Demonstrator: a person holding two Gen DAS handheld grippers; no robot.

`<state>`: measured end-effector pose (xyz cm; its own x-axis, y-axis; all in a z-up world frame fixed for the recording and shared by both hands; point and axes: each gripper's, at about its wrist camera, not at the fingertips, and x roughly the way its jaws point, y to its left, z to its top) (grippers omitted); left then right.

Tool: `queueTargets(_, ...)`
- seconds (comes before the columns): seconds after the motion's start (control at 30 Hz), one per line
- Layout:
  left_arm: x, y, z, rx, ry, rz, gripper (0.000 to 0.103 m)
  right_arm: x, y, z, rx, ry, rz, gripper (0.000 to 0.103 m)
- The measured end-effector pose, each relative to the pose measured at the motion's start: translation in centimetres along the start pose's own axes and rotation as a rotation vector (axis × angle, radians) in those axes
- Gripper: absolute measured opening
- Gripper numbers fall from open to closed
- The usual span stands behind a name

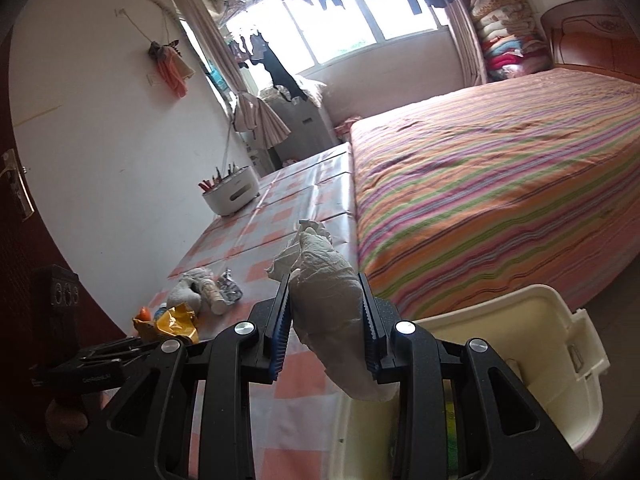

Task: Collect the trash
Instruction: 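Carry the tissue and yellow bag over the cream bin with both tools, then open the right tool over the bin while the left tool drops the yellow bag in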

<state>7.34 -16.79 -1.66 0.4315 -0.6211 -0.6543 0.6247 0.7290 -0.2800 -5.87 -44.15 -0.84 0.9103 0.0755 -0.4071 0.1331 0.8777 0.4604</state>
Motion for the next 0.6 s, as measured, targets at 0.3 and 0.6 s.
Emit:
queueTargets(0.3, 2.8, -5.3, 0.1, 0.092, 0.053, -0.067, 0.049, -1.2, -2.3, -0.3, 0.042, -0.021, -0.059, 0.031)
queueTargets(0.6, 4.4, -8.4, 0.1, 0.148, 0.086, -0.085, 0.049, -1.9, -3.3, -0.4, 0.087, -0.032, -0.077, 0.061)
